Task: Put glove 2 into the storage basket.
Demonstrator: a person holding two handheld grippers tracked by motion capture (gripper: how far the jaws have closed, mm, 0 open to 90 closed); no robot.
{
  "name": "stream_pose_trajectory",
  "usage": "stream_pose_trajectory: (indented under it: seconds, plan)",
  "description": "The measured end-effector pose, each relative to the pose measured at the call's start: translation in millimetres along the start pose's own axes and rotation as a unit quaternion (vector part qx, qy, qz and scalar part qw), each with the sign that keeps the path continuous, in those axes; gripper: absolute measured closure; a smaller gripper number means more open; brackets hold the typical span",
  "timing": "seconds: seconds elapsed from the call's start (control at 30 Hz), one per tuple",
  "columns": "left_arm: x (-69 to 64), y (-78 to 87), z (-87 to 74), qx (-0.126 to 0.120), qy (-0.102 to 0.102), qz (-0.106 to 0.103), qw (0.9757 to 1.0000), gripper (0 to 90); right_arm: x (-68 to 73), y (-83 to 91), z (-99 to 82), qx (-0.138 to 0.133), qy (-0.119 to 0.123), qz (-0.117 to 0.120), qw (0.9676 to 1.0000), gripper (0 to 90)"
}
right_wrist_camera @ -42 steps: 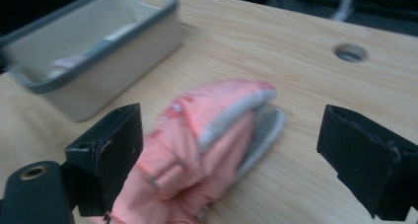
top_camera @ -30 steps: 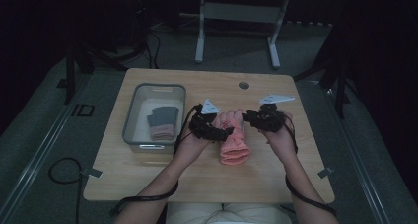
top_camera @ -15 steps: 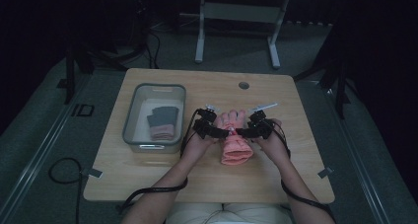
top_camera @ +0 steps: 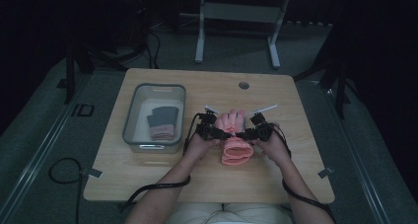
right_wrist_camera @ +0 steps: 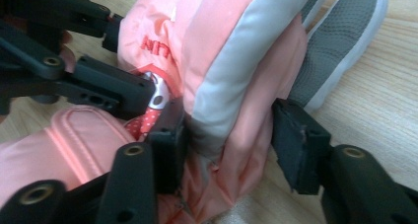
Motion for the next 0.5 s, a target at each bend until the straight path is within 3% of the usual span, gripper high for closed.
stream_pose_trajectory:
  seconds: [0.07,0.2,0.23,0.27,0.3,0.43,0.5]
  plan:
    - [-0.9,-0.9,-1.2,-0.002,-0.004,-0.015,0.9999,45.0,0.8,-0.7,-0.3,0.002,0.0,0.001,1.0,52.7]
    - [-3.8,0.6,-1.0,-0.005,-0.02,-0.015,0.9997,62.0,2.1,-1.2,0.1,0.0,0.004,0.0,1.0,56.7]
    - [-7.0,3.1,-0.5,-0.006,-0.036,0.001,0.9993,62.0,3.2,-1.1,0.7,-0.004,0.005,-0.003,1.0,58.8]
    - [-8.8,4.3,0.0,-0.009,-0.043,0.01,0.999,69.0,5.4,0.3,1.2,-0.011,0.008,-0.011,0.9998,62.9]
    - [-10.6,5.1,0.0,-0.01,-0.049,0.019,0.9986,70.6,5.9,1.4,1.2,-0.014,0.003,-0.011,0.9998,63.8]
    - [-16.4,9.5,0.3,-0.012,-0.065,0.04,0.997,72.6,7.4,5.5,0.9,-0.016,0.001,-0.009,0.9998,65.6]
    - [-19.2,12.2,1.3,-0.013,-0.067,0.041,0.9969,73.3,8.2,7.8,0.9,-0.016,0.001,-0.009,0.9998,66.1]
Point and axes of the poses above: each handheld gripper's, and its own axes: y roughly backward along the jaws, z roughly out of its top, x roughly to its left, the point moved 10 cm from there along -y, roughly forward along the jaws, and after that the axes turned 7 degrees about x, right-handed, at the moved point
